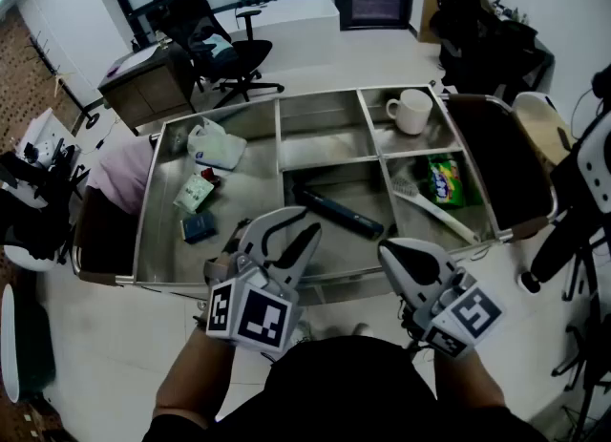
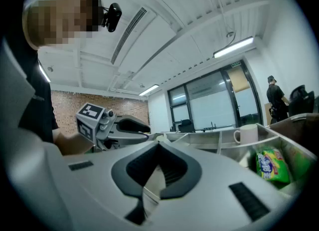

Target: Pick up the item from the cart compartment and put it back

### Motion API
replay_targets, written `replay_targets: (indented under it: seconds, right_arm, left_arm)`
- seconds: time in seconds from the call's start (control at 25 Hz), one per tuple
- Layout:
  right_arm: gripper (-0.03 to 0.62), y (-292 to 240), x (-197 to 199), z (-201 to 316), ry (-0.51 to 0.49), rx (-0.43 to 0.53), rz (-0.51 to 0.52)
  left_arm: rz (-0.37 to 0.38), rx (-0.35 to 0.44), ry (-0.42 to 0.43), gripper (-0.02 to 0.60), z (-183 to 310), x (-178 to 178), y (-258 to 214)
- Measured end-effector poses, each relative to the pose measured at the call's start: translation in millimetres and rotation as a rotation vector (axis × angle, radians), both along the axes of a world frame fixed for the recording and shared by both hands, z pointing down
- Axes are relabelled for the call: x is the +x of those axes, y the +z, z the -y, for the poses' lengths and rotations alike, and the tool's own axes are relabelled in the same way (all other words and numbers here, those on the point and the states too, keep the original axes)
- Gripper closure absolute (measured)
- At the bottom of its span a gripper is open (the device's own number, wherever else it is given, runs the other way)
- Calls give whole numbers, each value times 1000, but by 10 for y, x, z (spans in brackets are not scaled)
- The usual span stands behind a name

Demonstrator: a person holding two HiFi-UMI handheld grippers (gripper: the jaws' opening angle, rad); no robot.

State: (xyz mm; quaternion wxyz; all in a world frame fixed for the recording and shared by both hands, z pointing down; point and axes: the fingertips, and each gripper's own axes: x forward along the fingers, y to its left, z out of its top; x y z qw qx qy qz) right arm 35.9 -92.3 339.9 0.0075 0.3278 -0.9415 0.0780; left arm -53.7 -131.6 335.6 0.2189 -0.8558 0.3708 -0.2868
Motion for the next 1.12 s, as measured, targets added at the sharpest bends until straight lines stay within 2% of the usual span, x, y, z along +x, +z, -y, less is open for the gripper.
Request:
replay_targets:
  seconds: [0.12, 0.28, 0.48, 0.64, 0.72, 1.12]
  right_arm:
    - [579, -18, 13, 4, -1, 4, 2]
    - [579, -25, 45, -3, 1, 5, -3]
    - [579, -40, 69, 0, 2, 2, -1]
    - [579, -75, 112, 14, 13, 15, 0]
    - [579, -85, 142, 20, 21, 16, 4]
    - [579, -65, 281, 55, 49, -6, 13]
  left_arm:
    - [127, -12, 38, 474, 86, 47, 103]
    - [218, -56, 88, 447, 198, 125, 207]
    - [435, -163, 217, 448, 293, 207, 506]
    - [565, -222, 293, 448, 413, 275, 678]
    - [608, -248, 318, 448, 473, 315, 760]
    - [715, -417, 499, 448, 522, 521, 1155]
